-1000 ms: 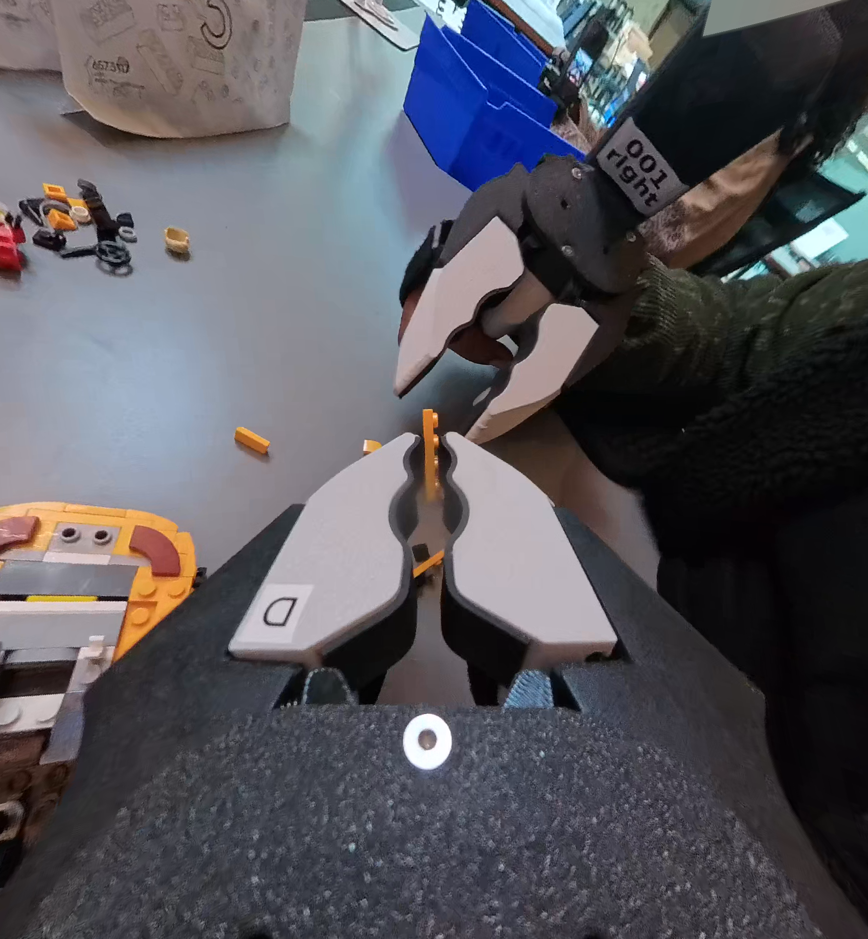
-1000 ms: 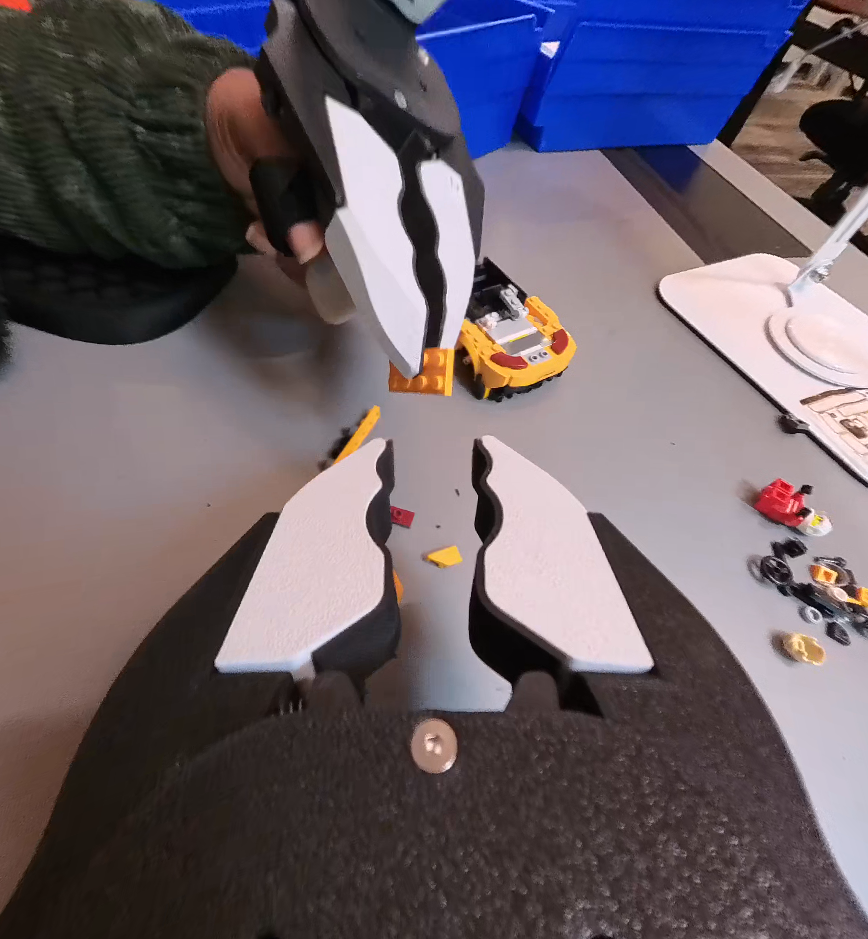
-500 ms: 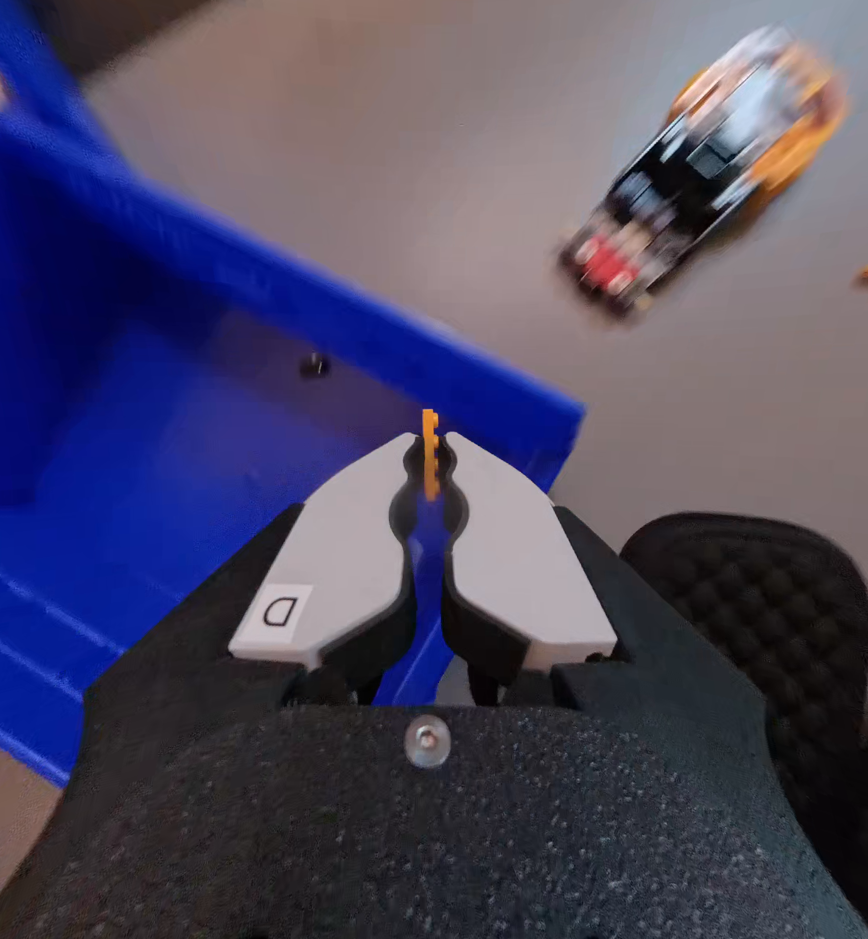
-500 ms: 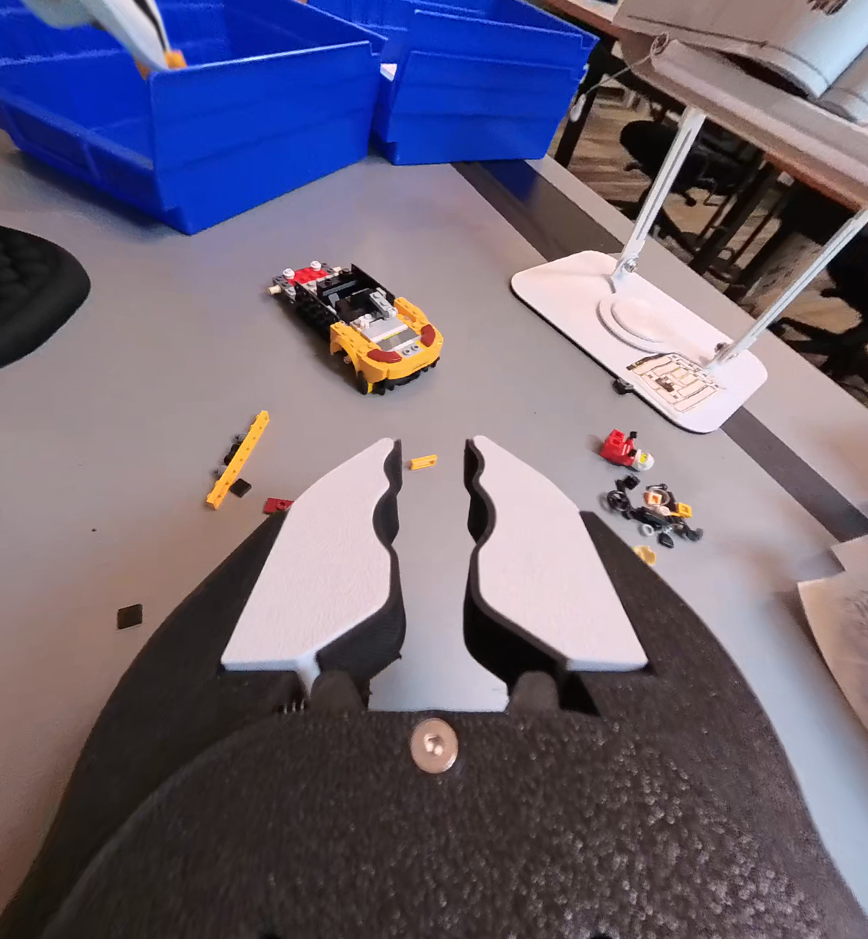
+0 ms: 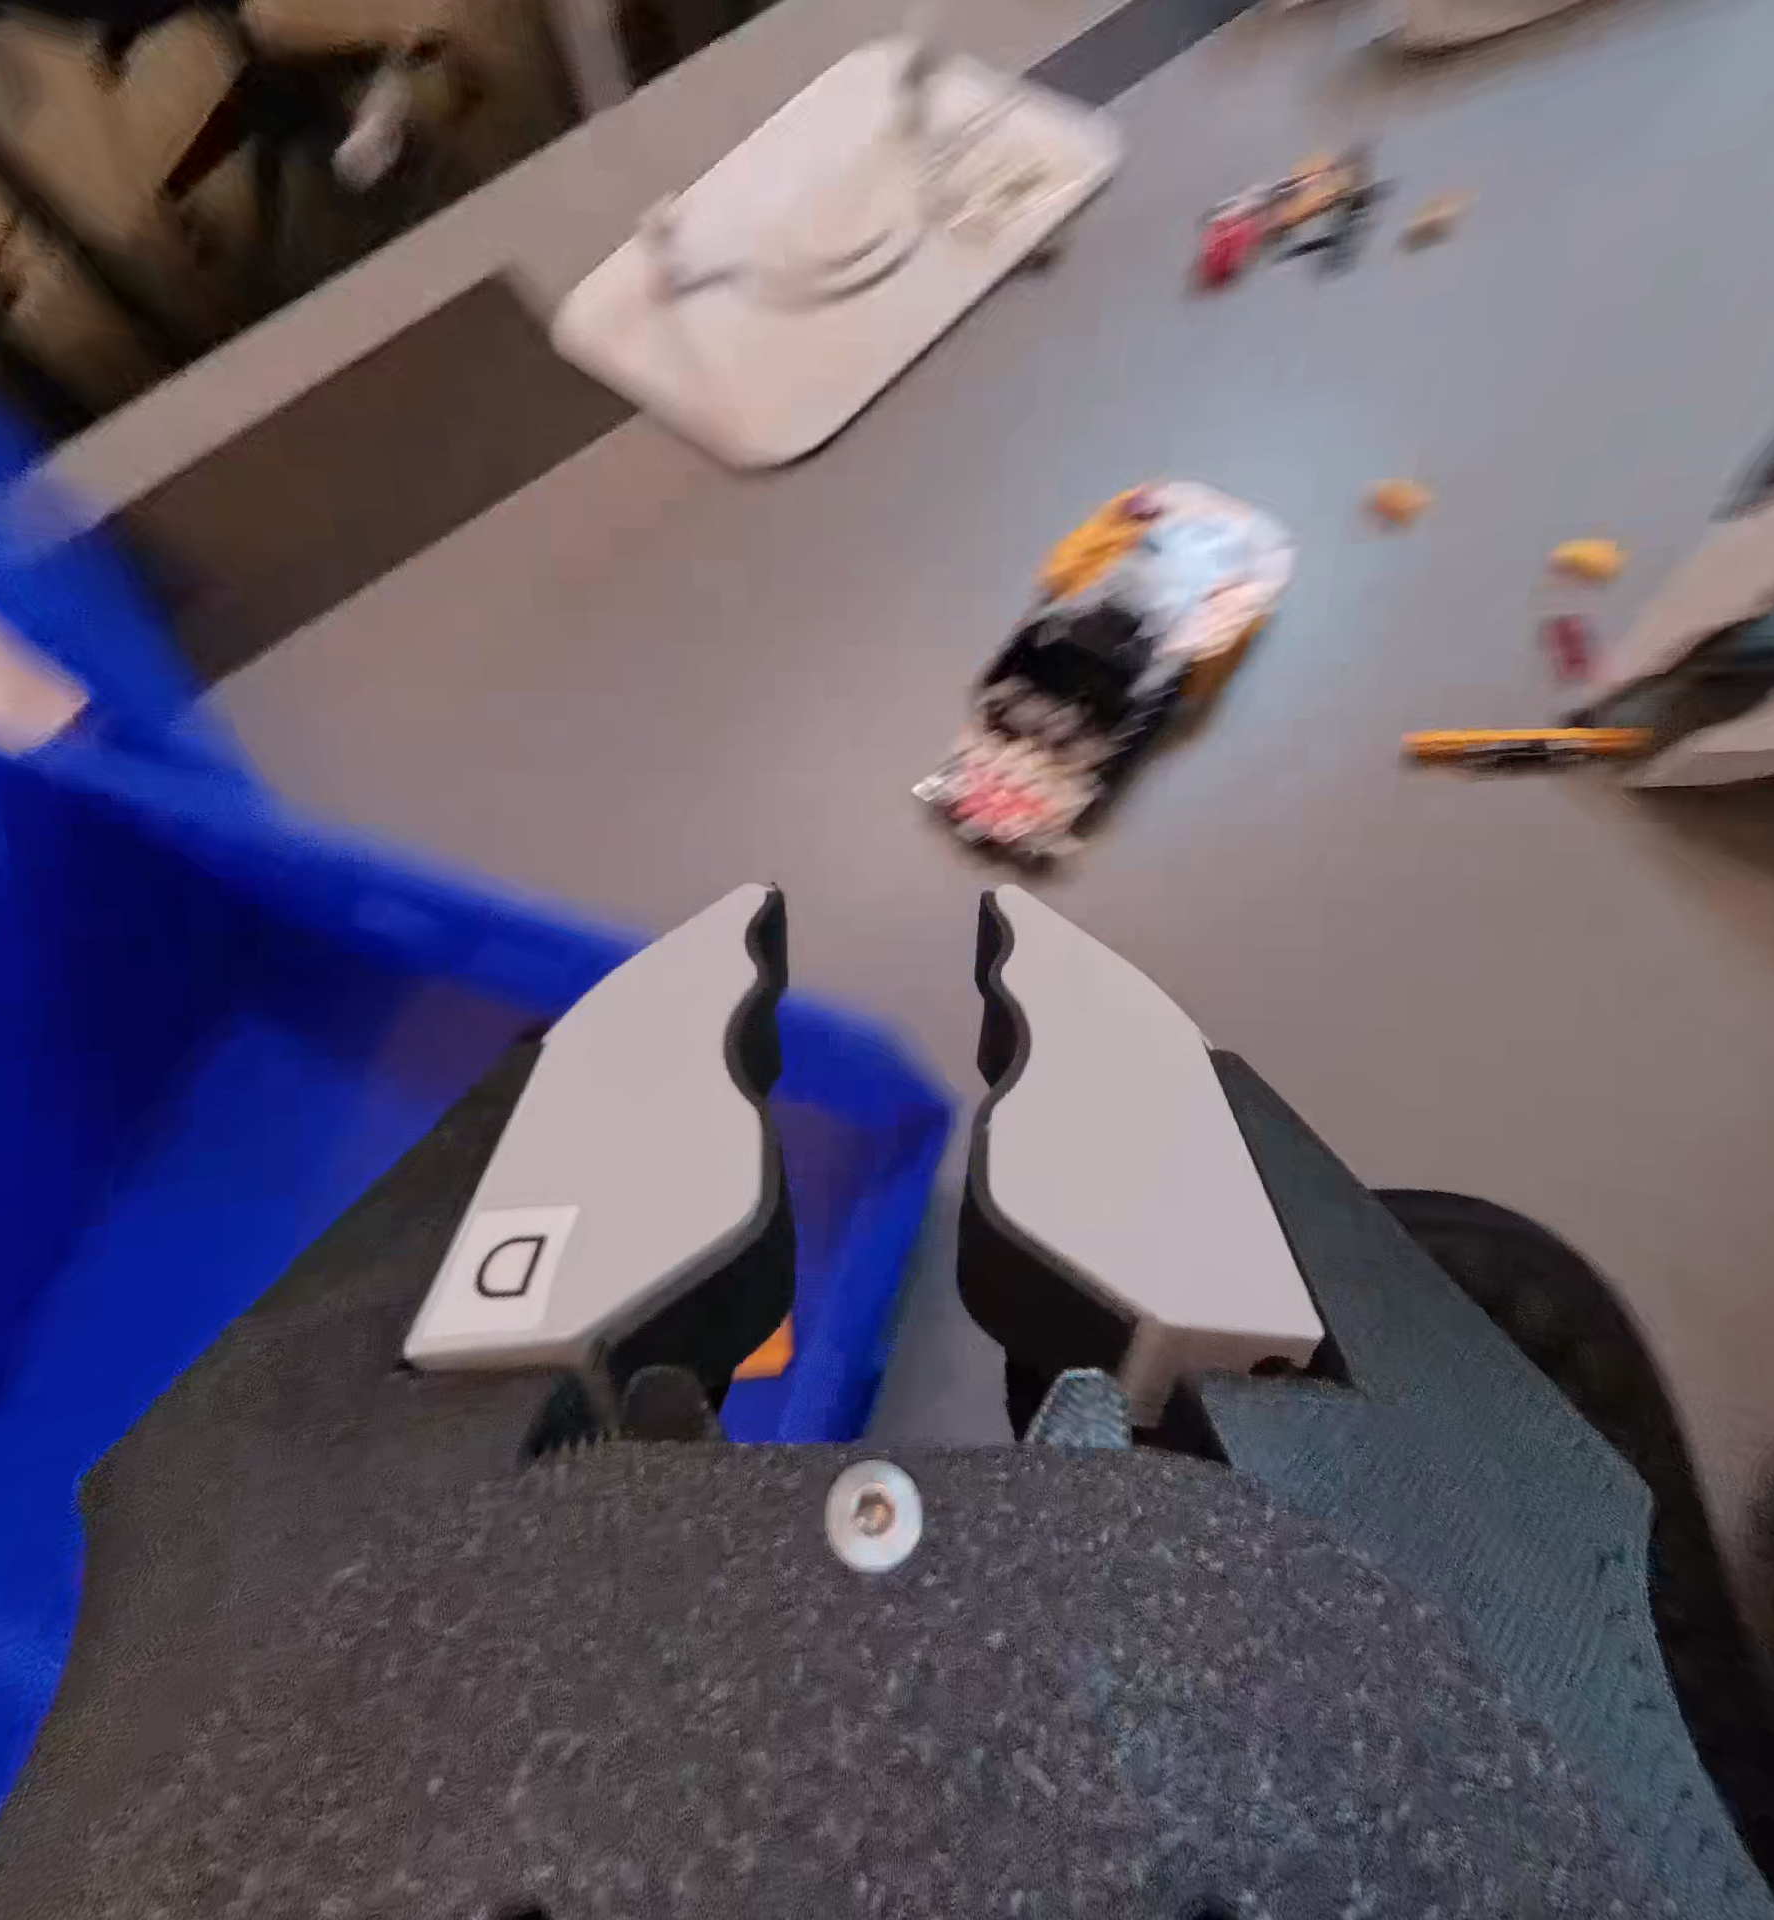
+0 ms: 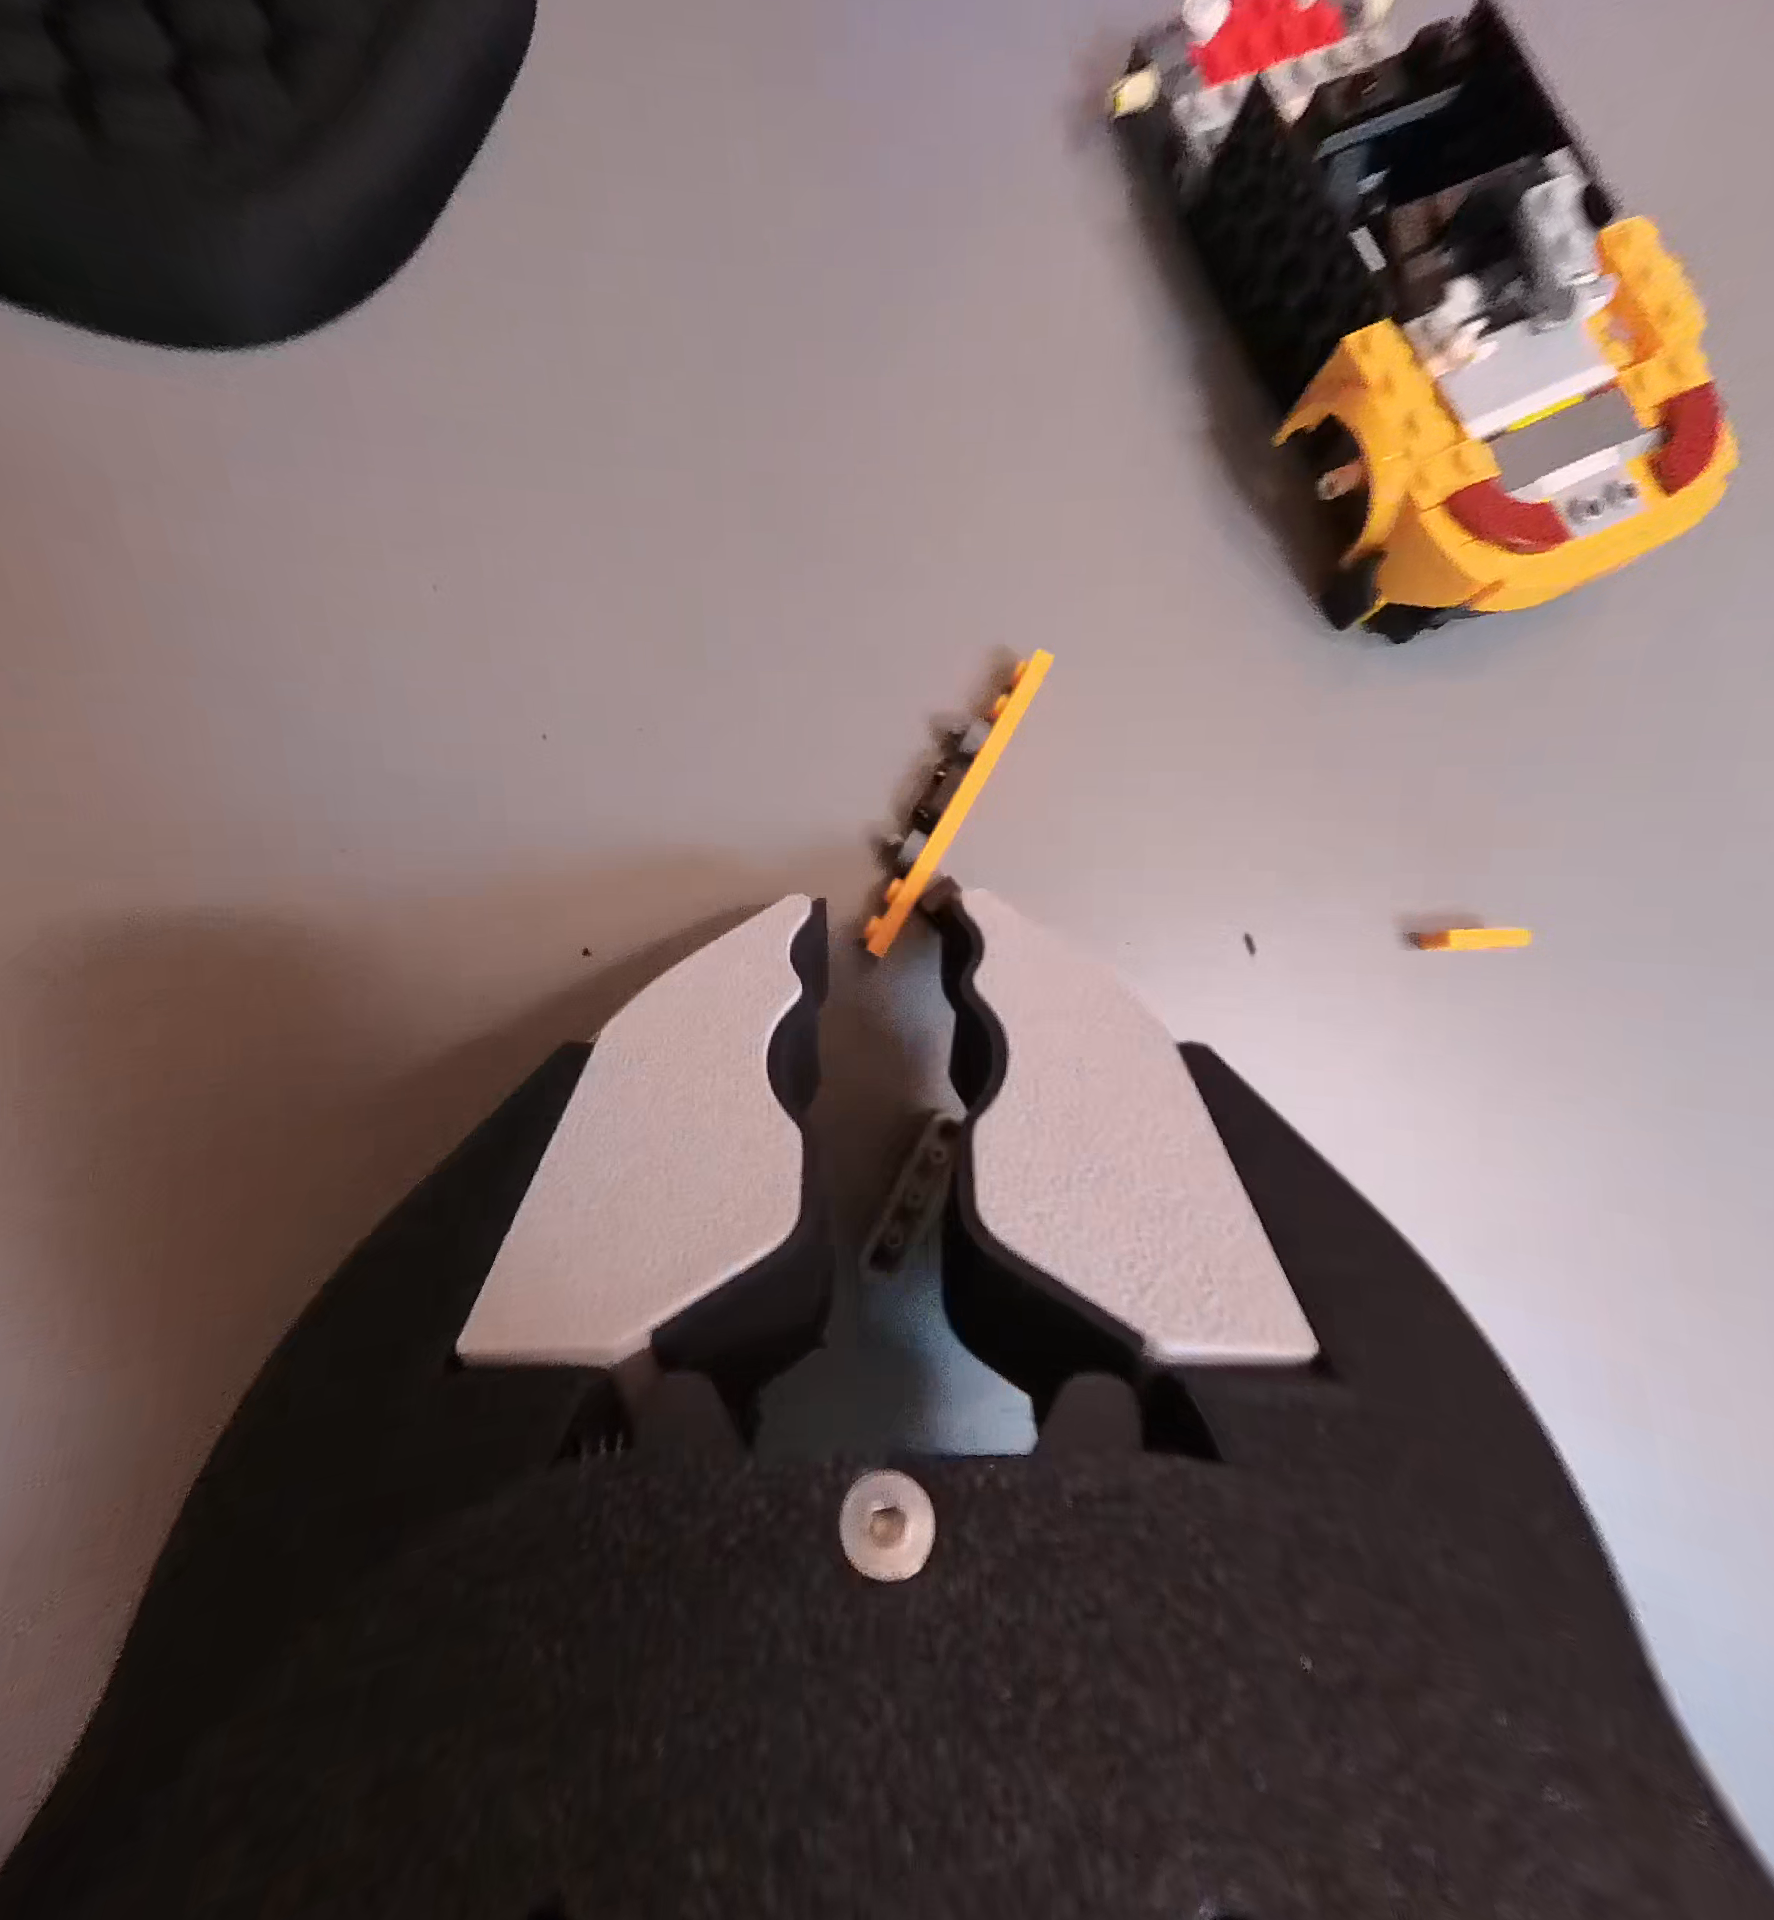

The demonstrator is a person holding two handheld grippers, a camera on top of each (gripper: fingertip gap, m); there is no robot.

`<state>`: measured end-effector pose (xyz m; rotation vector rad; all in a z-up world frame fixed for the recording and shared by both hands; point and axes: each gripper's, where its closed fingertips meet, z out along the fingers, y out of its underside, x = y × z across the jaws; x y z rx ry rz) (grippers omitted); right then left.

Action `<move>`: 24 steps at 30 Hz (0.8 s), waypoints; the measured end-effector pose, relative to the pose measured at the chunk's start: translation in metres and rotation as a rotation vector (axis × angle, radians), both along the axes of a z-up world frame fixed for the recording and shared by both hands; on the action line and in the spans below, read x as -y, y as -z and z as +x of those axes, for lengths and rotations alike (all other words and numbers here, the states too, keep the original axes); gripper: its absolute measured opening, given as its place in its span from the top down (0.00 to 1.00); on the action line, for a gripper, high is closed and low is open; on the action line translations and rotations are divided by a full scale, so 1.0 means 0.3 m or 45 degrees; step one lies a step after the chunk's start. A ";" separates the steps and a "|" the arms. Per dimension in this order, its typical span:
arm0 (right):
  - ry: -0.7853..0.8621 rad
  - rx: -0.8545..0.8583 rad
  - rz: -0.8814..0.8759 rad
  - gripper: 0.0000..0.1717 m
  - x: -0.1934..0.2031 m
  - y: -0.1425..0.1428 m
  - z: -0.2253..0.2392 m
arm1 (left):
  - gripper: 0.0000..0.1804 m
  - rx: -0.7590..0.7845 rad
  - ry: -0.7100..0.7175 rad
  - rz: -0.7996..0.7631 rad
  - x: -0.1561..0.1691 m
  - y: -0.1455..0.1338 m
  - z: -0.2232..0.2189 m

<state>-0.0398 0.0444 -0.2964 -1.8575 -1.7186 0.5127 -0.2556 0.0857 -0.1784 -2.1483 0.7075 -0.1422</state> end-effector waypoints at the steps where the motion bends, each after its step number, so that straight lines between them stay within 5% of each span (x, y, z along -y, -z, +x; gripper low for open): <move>1: -0.010 0.000 0.014 0.95 0.002 0.001 -0.007 | 0.82 0.018 0.121 0.024 0.012 -0.009 0.083; 4: -0.062 0.018 0.031 0.98 0.003 -0.007 0.002 | 0.84 -0.003 0.452 0.051 0.052 0.022 0.306; 8: -0.184 -0.116 -0.130 0.98 0.043 -0.083 0.020 | 0.78 0.028 0.893 -0.246 0.166 0.197 0.551; 13: -0.296 -0.137 -0.183 0.98 0.080 -0.133 0.054 | 0.87 0.154 1.154 -0.515 0.268 0.293 0.718; 18: -0.268 -0.168 -0.181 0.97 0.059 -0.148 0.078 | 0.93 0.338 1.069 -0.657 0.241 0.284 0.759; 24: -0.295 -0.289 0.268 0.87 0.005 -0.231 0.063 | 0.94 0.840 0.875 -1.004 0.193 0.228 0.761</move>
